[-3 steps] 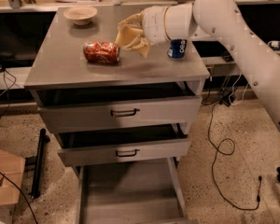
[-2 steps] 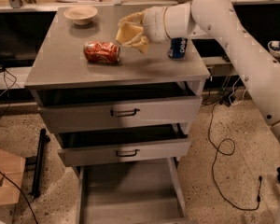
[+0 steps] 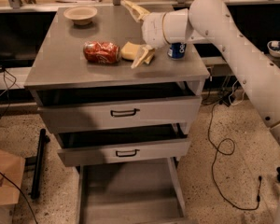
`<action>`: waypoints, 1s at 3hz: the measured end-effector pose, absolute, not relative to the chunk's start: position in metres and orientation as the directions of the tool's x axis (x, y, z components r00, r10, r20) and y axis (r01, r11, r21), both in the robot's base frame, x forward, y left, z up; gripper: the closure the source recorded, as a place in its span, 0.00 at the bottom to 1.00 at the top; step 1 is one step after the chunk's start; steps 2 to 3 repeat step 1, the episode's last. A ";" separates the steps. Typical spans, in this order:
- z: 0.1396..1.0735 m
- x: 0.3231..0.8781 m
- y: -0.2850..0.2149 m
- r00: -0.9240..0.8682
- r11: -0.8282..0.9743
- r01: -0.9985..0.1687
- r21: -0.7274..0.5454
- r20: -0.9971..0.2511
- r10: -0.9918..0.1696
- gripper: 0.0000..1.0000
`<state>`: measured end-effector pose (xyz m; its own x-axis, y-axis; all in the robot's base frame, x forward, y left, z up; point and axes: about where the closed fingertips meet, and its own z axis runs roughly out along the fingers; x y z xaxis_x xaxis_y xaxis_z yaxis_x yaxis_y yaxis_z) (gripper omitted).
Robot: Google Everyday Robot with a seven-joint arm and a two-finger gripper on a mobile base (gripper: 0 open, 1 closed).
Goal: Pick sponge from bottom drawer and place on counter
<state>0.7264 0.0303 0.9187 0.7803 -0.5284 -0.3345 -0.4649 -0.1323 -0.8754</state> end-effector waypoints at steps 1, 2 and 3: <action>0.919 0.726 0.030 0.780 -0.132 -0.465 -0.875 -0.335 -0.528 0.00; 0.919 0.726 0.030 0.780 -0.132 -0.465 -0.875 -0.335 -0.528 0.00; 0.919 0.726 0.030 0.780 -0.132 -0.465 -0.875 -0.335 -0.528 0.00</action>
Offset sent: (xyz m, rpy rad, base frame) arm 0.0000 0.0000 0.0000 0.0000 0.0000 0.0000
